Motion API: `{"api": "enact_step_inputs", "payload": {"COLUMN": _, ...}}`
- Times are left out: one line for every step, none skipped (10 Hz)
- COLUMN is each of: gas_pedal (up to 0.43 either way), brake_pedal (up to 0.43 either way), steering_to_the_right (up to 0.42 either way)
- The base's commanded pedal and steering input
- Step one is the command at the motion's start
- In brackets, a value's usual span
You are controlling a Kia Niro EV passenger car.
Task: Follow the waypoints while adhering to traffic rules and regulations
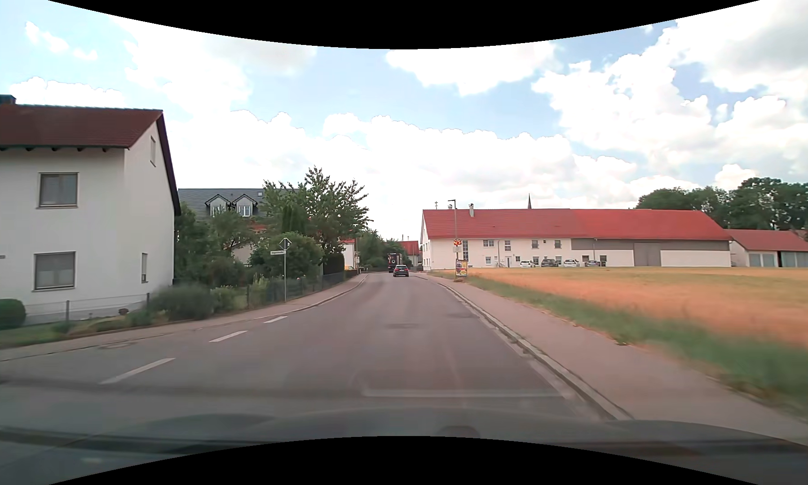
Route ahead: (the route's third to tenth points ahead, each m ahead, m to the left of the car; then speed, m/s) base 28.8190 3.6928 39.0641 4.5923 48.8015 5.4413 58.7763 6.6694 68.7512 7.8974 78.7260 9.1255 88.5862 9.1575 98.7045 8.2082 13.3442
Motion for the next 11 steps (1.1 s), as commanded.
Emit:
{"api": "enact_step_inputs", "payload": {"gas_pedal": 0.110, "brake_pedal": 0.000, "steering_to_the_right": -0.013}}
{"api": "enact_step_inputs", "payload": {"gas_pedal": 0.110, "brake_pedal": 0.000, "steering_to_the_right": -0.013}}
{"api": "enact_step_inputs", "payload": {"gas_pedal": 0.110, "brake_pedal": 0.000, "steering_to_the_right": -0.013}}
{"api": "enact_step_inputs", "payload": {"gas_pedal": 0.110, "brake_pedal": 0.000, "steering_to_the_right": -0.013}}
{"api": "enact_step_inputs", "payload": {"gas_pedal": 0.118, "brake_pedal": 0.000, "steering_to_the_right": -0.013}}
{"api": "enact_step_inputs", "payload": {"gas_pedal": 0.138, "brake_pedal": 0.000, "steering_to_the_right": -0.013}}
{"api": "enact_step_inputs", "payload": {"gas_pedal": 0.138, "brake_pedal": 0.000, "steering_to_the_right": -0.013}}
{"api": "enact_step_inputs", "payload": {"gas_pedal": 0.138, "brake_pedal": 0.000, "steering_to_the_right": -0.014}}
{"api": "enact_step_inputs", "payload": {"gas_pedal": 0.138, "brake_pedal": 0.000, "steering_to_the_right": -0.014}}
{"api": "enact_step_inputs", "payload": {"gas_pedal": 0.138, "brake_pedal": 0.000, "steering_to_the_right": -0.014}}
{"api": "enact_step_inputs", "payload": {"gas_pedal": 0.150, "brake_pedal": 0.000, "steering_to_the_right": -0.014}}
